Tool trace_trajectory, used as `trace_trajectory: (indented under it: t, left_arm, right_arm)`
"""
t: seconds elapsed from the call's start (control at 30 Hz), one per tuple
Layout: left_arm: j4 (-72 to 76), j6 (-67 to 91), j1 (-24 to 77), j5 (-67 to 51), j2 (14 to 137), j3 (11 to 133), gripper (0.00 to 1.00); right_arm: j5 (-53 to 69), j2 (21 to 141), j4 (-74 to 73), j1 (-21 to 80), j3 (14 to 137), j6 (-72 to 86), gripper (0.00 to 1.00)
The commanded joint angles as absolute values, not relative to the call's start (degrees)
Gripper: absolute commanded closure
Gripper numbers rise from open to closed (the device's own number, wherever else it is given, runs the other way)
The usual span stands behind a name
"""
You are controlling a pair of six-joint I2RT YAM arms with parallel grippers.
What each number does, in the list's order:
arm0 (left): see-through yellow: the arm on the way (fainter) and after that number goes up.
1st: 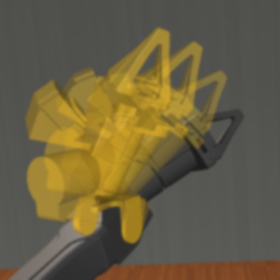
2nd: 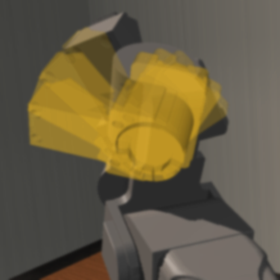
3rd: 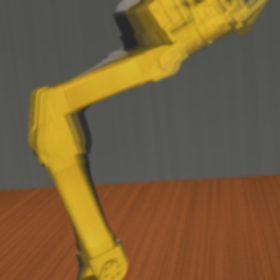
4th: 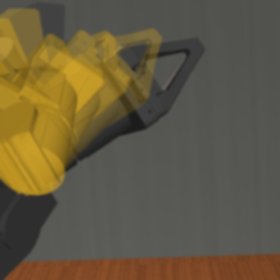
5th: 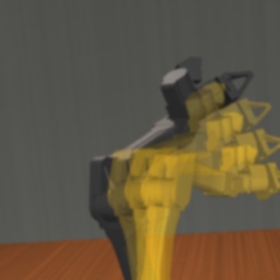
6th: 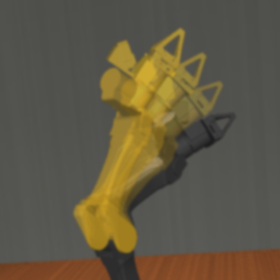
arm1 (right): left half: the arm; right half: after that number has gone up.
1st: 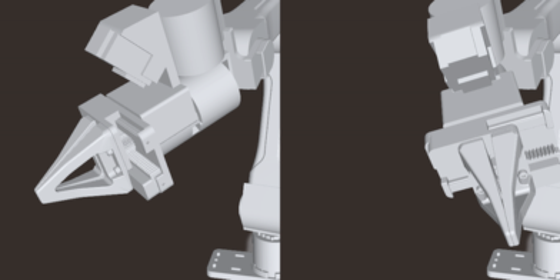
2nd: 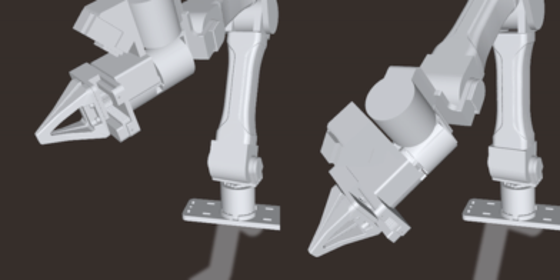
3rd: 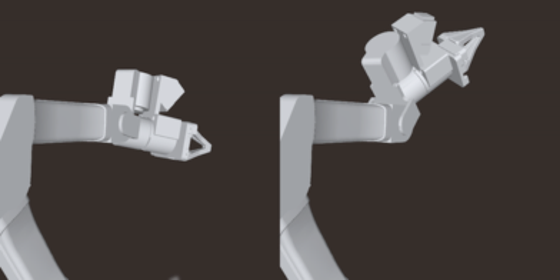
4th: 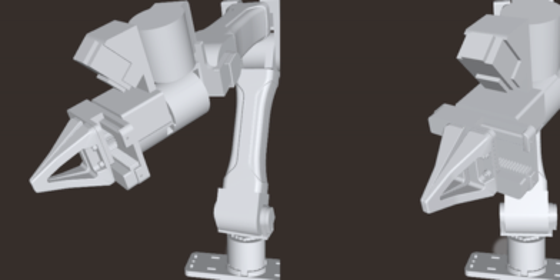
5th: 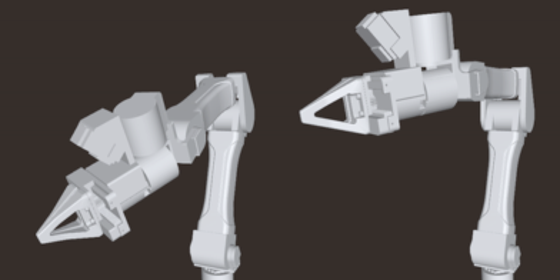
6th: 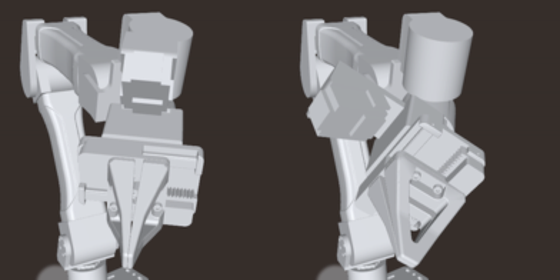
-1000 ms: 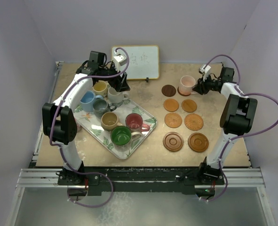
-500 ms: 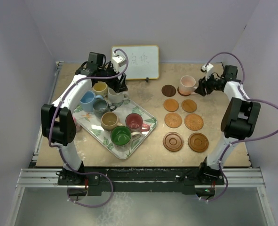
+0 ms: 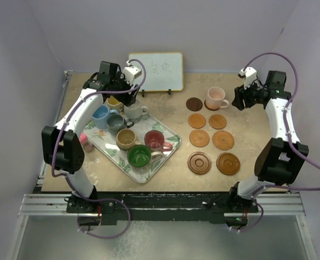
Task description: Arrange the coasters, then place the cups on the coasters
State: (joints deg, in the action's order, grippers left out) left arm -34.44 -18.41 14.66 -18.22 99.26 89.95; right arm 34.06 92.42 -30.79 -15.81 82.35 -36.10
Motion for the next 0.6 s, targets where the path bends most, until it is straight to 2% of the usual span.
trace_trajectory:
  t: [0.0,0.27,0.57]
  left_arm:
    - [-37.3,-18.2,14.6,-11.9,102.2,97.0,0.33]
    - [-47.9,-19.4,14.7,-8.6,113.6,111.5,0.44]
    - [-50.9,-20.8,15.0,-7.8,119.1,116.8,0.50]
  right_arm:
    - [32.5,87.8,-34.4,-16.1,79.7,-32.0,0.43]
    - [32.4,84.1,-35.5,-16.0,76.6,-30.5,0.45]
    - [32.7,81.0,-35.1,-16.0,73.6,-28.2,0.46]
